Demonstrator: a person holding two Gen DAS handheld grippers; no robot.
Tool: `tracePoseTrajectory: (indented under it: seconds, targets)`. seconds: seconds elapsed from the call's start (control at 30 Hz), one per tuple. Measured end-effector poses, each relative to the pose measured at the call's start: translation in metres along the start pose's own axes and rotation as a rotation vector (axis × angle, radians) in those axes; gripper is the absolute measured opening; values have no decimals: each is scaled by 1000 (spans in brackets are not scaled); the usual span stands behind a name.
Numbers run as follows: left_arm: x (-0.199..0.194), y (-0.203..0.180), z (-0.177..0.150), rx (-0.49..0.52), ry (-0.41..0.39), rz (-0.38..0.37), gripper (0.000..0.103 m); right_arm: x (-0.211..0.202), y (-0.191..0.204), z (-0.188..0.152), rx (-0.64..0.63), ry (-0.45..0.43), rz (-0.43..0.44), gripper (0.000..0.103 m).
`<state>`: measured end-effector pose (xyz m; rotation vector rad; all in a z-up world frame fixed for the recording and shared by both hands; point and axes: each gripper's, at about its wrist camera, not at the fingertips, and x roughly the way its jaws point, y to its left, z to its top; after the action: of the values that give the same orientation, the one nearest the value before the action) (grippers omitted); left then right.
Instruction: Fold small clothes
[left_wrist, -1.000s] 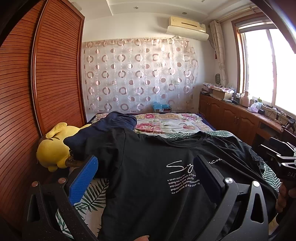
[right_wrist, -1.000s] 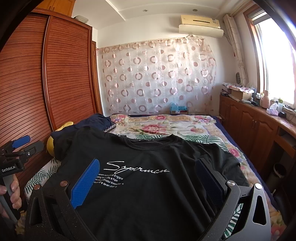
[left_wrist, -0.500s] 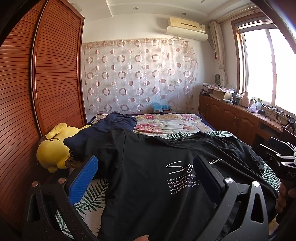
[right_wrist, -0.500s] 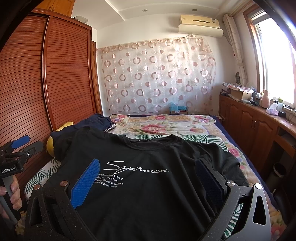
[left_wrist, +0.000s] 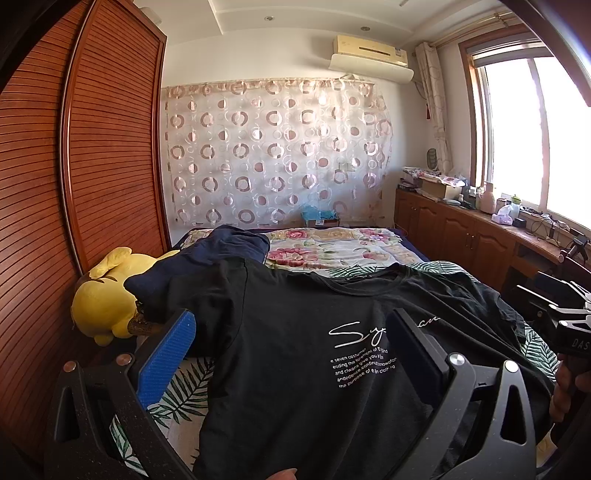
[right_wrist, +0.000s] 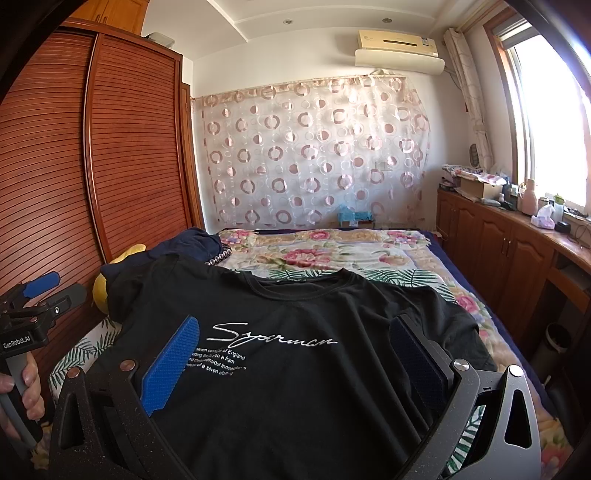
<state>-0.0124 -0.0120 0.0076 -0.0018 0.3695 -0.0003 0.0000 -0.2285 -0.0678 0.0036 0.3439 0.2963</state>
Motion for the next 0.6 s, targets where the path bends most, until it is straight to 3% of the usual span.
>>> tracePoseTrajectory:
  seconds: [0.6]
  targets:
    - [0,0,0,-1,0,1,103,0,1,1,1,1,0,103]
